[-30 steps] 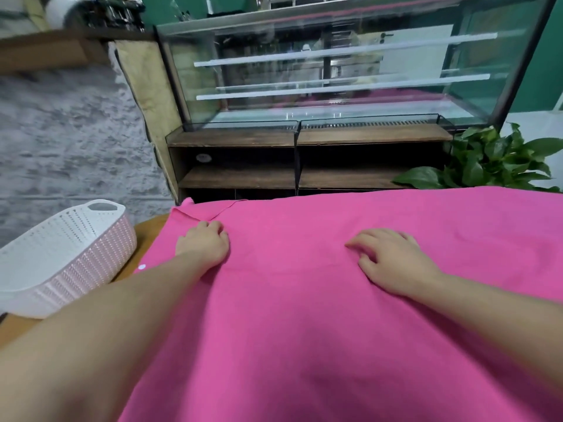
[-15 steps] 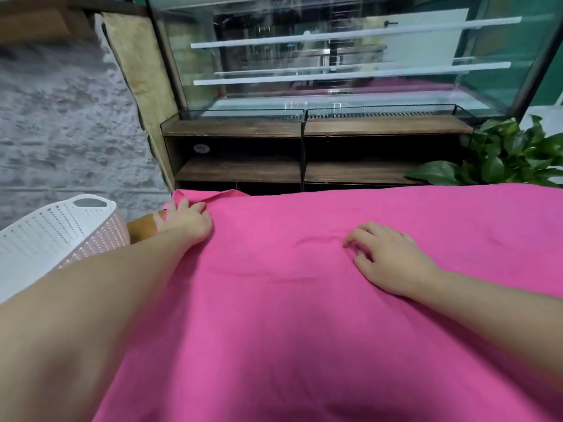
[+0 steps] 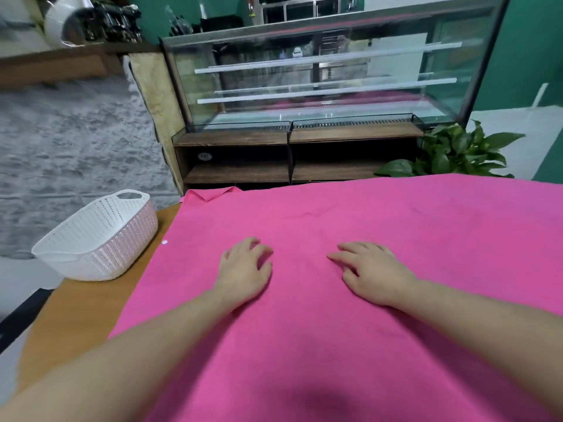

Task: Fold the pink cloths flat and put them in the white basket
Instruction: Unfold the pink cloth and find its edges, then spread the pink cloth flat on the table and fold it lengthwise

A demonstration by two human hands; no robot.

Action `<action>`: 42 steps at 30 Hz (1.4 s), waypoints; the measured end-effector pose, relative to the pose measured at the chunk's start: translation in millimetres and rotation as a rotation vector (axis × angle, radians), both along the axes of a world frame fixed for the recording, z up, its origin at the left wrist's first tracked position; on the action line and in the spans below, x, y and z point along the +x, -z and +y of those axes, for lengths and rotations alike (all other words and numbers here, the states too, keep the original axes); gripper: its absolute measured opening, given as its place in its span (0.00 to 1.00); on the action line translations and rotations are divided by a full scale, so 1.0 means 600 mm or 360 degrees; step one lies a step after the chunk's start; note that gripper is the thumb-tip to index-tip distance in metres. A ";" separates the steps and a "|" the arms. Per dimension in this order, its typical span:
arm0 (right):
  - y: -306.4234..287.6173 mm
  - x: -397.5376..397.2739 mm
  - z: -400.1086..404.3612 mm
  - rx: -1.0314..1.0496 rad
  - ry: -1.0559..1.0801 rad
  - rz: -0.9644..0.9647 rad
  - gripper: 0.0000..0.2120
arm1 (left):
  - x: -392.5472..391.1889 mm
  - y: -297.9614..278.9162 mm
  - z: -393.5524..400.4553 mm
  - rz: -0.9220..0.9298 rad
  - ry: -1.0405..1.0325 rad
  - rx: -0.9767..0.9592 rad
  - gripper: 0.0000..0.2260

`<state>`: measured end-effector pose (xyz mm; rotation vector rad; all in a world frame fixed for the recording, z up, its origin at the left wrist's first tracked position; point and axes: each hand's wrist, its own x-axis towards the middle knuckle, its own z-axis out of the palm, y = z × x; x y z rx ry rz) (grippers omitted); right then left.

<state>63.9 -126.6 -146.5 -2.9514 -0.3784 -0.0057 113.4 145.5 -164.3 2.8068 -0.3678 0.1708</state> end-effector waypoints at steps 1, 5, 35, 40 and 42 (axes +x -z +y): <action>0.002 -0.023 -0.005 0.0003 -0.0010 0.0004 0.23 | -0.031 0.001 -0.012 0.0014 0.0026 -0.0009 0.16; 0.010 -0.115 -0.020 -0.0024 -0.0039 0.0075 0.23 | -0.153 0.003 -0.068 0.0014 0.0116 -0.0149 0.18; 0.018 -0.322 -0.008 -0.0176 0.0331 0.0199 0.26 | -0.362 -0.021 0.138 0.0529 -0.0853 0.0183 0.34; 0.017 -0.319 -0.002 -0.0183 0.0325 0.0198 0.26 | -0.364 -0.022 0.172 0.0549 -0.0937 0.0168 0.33; 0.016 -0.318 0.003 -0.0188 0.0317 0.0198 0.26 | -0.366 -0.019 0.162 0.0363 -0.0807 0.0309 0.31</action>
